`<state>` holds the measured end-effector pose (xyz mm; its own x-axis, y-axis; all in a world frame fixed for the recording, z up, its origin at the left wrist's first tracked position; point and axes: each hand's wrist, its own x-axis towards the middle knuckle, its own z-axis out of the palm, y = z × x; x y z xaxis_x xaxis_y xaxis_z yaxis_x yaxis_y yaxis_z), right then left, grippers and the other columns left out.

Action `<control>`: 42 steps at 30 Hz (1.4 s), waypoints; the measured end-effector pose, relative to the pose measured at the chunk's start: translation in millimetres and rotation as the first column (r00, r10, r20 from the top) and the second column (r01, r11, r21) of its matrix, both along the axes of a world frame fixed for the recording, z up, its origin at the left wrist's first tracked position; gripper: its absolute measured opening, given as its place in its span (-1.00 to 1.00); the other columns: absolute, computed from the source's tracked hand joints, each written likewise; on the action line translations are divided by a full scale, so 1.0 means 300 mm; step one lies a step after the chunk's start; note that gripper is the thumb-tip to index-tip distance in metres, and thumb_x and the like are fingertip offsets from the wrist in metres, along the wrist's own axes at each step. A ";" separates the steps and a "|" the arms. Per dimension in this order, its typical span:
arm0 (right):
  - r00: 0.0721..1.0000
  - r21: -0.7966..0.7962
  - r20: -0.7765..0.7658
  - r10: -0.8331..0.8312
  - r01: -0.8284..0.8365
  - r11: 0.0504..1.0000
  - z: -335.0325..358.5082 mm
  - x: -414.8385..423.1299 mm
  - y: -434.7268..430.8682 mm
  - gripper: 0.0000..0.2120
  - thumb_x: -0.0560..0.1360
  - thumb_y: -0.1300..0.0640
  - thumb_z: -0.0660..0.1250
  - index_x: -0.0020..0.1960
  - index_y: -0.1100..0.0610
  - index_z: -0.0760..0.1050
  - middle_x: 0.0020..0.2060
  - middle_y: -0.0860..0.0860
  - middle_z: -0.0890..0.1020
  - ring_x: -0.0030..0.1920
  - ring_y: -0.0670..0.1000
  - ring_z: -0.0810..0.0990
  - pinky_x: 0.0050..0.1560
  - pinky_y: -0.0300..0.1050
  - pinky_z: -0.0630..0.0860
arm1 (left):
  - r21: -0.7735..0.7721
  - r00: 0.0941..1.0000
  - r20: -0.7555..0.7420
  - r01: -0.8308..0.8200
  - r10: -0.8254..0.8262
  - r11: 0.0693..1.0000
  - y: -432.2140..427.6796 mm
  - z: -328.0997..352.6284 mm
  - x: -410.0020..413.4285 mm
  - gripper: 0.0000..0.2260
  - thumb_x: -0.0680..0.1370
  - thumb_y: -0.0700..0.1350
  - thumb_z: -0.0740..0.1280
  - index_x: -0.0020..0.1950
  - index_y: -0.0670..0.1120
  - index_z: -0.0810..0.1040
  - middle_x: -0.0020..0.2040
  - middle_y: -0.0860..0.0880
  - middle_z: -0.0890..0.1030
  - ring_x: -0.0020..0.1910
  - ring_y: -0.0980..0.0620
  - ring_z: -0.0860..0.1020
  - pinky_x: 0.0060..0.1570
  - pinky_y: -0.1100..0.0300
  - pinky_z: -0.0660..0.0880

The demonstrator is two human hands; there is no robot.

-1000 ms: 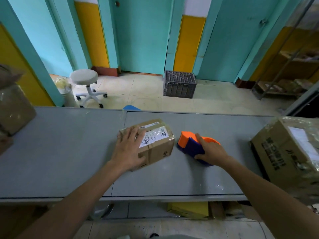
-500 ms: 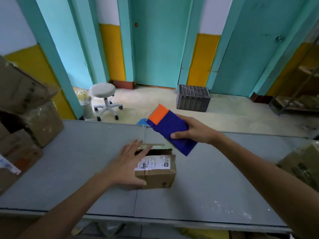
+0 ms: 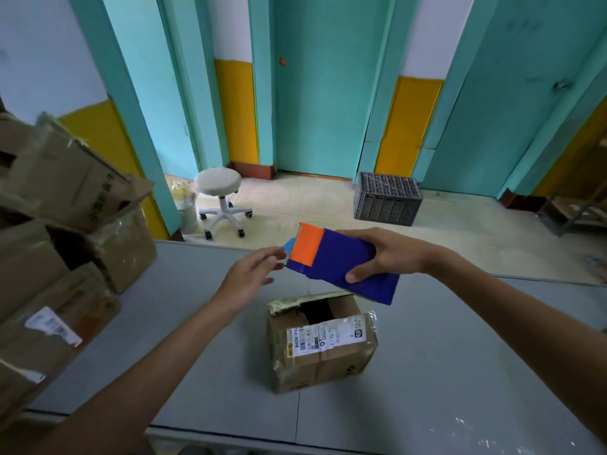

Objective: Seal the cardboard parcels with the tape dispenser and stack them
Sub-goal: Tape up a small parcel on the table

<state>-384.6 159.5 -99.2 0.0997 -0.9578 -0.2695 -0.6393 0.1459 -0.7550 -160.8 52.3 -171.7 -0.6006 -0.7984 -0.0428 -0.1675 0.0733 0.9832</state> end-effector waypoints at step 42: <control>0.933 0.378 -0.082 0.349 -0.295 0.878 0.180 0.048 -0.118 -0.50 0.27 -0.03 0.42 0.19 -0.03 0.43 -0.01 -0.10 0.65 0.02 -0.03 0.64 -0.05 -0.12 0.60 | 0.044 0.895 0.048 -0.446 0.444 0.894 0.083 0.025 0.199 -0.80 0.48 -0.21 0.38 -0.35 -0.07 0.60 -0.54 0.09 0.55 -0.45 0.17 0.44 -0.32 0.34 0.38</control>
